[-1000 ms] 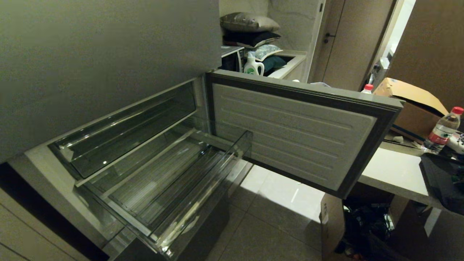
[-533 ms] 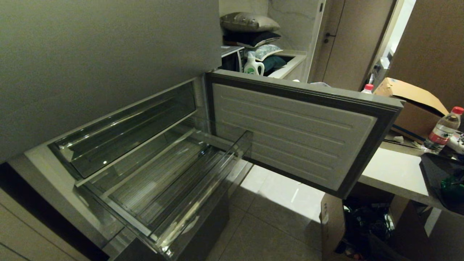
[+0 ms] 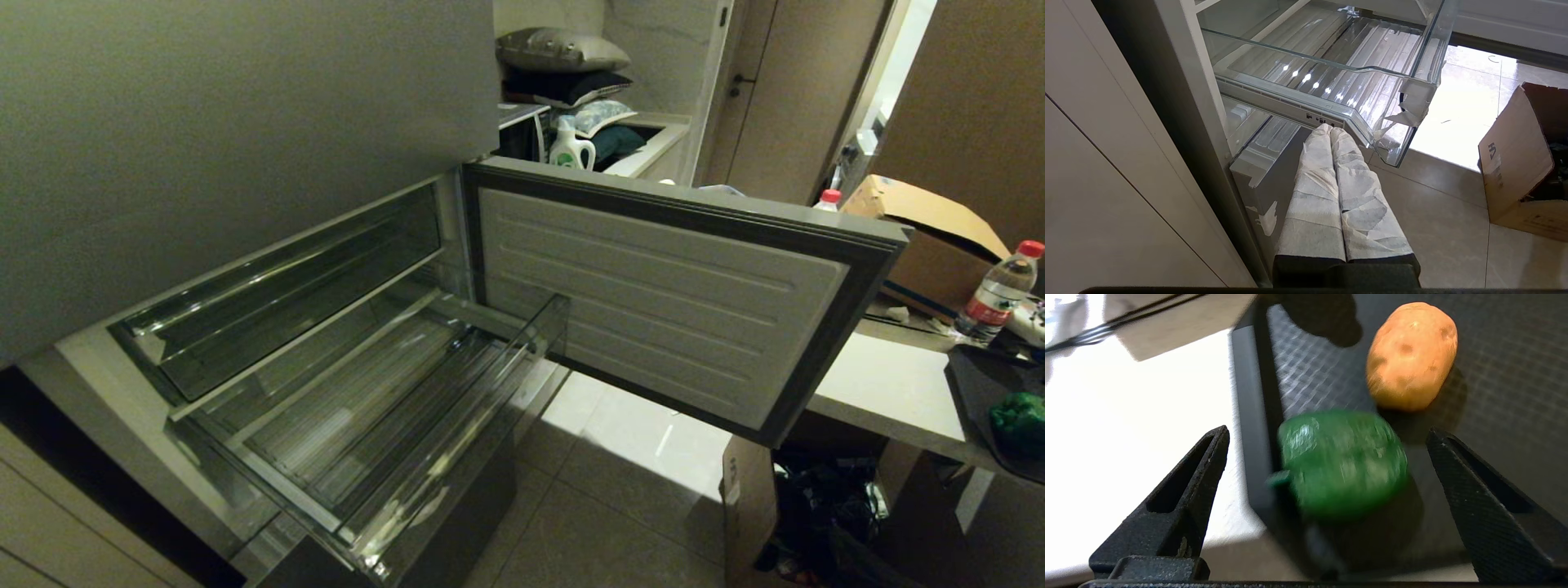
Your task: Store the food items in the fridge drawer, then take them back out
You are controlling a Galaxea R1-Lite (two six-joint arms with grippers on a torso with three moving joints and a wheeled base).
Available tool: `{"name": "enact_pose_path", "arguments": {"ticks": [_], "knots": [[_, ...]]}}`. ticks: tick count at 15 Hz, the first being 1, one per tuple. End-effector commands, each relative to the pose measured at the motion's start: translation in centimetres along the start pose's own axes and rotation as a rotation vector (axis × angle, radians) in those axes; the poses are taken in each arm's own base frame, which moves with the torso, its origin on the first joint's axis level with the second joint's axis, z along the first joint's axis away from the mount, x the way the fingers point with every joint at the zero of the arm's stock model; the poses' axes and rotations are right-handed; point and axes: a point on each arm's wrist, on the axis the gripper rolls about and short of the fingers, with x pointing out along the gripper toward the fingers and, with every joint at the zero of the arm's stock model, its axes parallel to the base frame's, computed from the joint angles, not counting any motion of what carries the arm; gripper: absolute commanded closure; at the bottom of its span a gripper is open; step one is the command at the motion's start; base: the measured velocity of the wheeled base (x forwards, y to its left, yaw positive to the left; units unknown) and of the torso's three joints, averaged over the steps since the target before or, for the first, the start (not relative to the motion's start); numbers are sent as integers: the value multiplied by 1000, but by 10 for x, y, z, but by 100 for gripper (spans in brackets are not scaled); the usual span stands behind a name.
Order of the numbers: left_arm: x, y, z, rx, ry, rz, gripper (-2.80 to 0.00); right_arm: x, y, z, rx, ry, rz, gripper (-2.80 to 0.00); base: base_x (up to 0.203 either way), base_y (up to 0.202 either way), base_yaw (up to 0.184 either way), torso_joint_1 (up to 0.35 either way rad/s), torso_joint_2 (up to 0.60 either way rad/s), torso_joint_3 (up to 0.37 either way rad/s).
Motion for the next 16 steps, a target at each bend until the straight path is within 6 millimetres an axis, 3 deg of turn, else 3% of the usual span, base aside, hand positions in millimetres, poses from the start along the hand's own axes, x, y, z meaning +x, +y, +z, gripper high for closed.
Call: {"name": "enact_pose_path", "arguments": {"ticks": [1, 2, 6, 8, 12, 16], "knots": [[0, 0, 0, 0, 0, 0, 0, -52, 16, 16, -16, -60, 35, -280, 0, 0, 0, 0, 0, 0], [0, 0, 0, 0, 0, 1, 0, -71, 21, 13, -20, -55, 53, 0, 0, 0, 0, 0, 0, 0], [0, 0, 0, 0, 0, 2, 0, -152, 39, -6, -56, -66, 111, 0, 0, 0, 0, 0, 0, 0], [0, 0, 0, 0, 0, 0, 0, -194, 49, -25, -96, -76, 148, 0, 0, 0, 0, 0, 0, 0], [0, 0, 0, 0, 0, 0, 0, -268, 63, -89, -255, -88, 323, 0, 0, 0, 0, 0, 0, 0], [0, 0, 0, 0, 0, 0, 0, -324, 54, -144, -423, -177, 564, 0, 0, 0, 0, 0, 0, 0]]}}
